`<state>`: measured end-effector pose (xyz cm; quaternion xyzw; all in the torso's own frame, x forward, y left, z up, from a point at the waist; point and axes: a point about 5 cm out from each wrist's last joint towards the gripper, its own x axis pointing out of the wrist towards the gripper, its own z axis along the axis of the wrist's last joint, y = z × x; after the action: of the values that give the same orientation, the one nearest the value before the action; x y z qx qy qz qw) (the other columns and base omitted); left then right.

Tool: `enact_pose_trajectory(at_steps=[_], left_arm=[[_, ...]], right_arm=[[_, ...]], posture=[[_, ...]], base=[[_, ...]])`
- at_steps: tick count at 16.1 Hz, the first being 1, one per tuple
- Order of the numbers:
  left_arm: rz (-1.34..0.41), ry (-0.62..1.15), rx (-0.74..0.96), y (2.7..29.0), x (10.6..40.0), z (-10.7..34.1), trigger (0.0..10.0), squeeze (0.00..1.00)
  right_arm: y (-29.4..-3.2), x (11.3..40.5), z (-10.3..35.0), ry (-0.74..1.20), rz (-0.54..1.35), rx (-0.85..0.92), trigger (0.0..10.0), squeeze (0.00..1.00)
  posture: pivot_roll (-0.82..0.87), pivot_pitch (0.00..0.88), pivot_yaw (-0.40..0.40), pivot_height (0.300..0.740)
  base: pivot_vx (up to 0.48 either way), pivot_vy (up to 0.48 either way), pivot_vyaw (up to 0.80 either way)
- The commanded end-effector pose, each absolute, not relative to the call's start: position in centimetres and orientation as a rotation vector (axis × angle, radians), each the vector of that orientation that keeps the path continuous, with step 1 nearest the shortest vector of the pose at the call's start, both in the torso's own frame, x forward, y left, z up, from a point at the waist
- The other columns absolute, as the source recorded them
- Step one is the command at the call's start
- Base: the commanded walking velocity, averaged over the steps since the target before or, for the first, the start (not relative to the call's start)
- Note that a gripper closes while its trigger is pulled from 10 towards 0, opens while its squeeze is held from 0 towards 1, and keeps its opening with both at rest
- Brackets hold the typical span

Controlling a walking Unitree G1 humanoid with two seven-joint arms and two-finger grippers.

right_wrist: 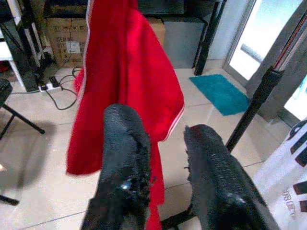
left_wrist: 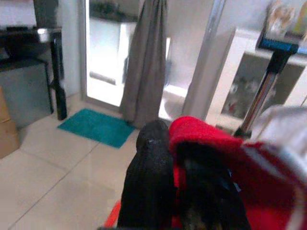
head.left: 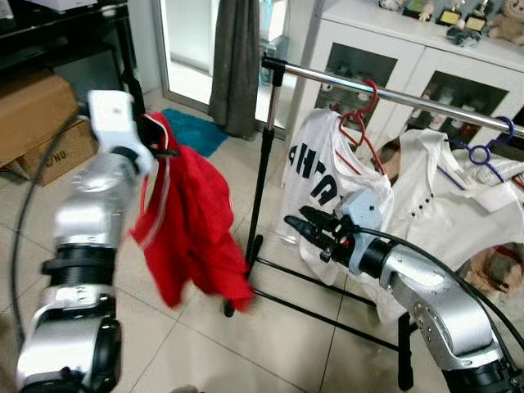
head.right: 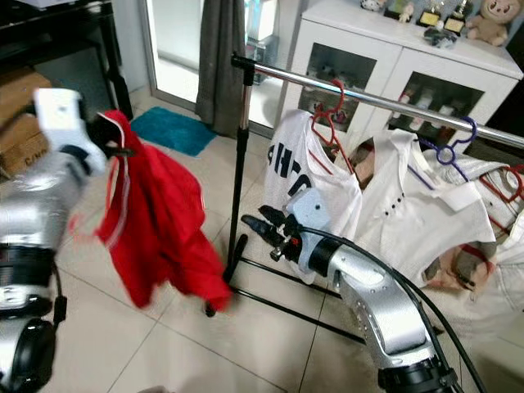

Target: Hang hanger

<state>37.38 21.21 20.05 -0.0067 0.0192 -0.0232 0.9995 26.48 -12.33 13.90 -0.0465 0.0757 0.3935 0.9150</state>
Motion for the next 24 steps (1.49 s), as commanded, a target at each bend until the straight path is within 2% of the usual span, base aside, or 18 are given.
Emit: enact_pose_trajectory(at_steps=[1,5,8,12,14,16,19,20,22,24], left_arm=[[-0.038,0.012,0.023,20.0,38.1,21.4,0.0,0.00],[-0.038,0.013,0.059,18.7,38.4,21.7,0.0,0.00],[0.000,0.026,0.086,19.1,38.3,21.3,0.0,0.00],[0.036,0.026,0.042,18.6,38.7,22.2,0.0,0.00],[0.017,0.028,0.034,17.5,39.0,22.4,0.0,0.00],[-0.010,0.040,0.024,15.9,39.3,22.3,0.0,0.00],[-0.023,0.048,0.026,14.0,39.7,22.0,0.0,0.00],[-0.024,0.045,0.030,13.5,39.7,22.1,0.0,0.00],[-0.017,0.036,0.037,13.0,39.8,22.2,0.0,0.00],[-0.015,0.026,0.026,12.1,39.8,22.7,0.0,0.00]], right_arm=[[-11.9,26.1,14.3,0.153,0.855,-0.094,10.0,1.00],[-11.7,26.3,14.3,0.155,0.867,-0.109,10.0,1.00],[-11.8,26.1,14.3,0.157,0.879,-0.112,10.0,1.00],[-11.1,27.4,12.9,0.213,0.790,-0.156,10.0,1.00],[-9.7,28.6,12.3,0.217,0.773,-0.175,10.0,1.00],[-7.1,29.9,12.2,0.221,0.860,-0.168,10.0,1.00],[-4.1,30.8,11.6,0.297,0.886,-0.071,10.0,1.00],[-3.3,30.7,11.4,0.323,0.915,-0.028,10.0,0.00],[-2.5,30.4,11.3,0.359,0.954,0.039,10.0,0.00],[-1.7,30.8,10.3,0.401,0.932,0.000,10.0,0.00]], posture=[[-0.06,0.000,-0.056,0.740],[-0.06,0.000,-0.053,0.740],[-0.06,0.000,-0.049,0.740],[-0.05,0.000,-0.046,0.740],[-0.05,0.000,-0.036,0.740],[-0.05,0.000,-0.030,0.740],[-0.04,0.000,-0.032,0.740],[-0.04,0.000,-0.034,0.740],[-0.04,0.000,-0.034,0.740],[-0.03,0.000,-0.034,0.740]], base=[[0.000,0.000,0.00],[0.000,0.000,0.00],[0.000,0.000,0.00],[0.000,0.000,0.00],[0.000,0.000,0.00],[0.000,0.000,0.00],[0.000,0.000,0.00],[0.000,0.000,0.00],[0.000,0.000,0.00],[0.000,0.000,0.00]])
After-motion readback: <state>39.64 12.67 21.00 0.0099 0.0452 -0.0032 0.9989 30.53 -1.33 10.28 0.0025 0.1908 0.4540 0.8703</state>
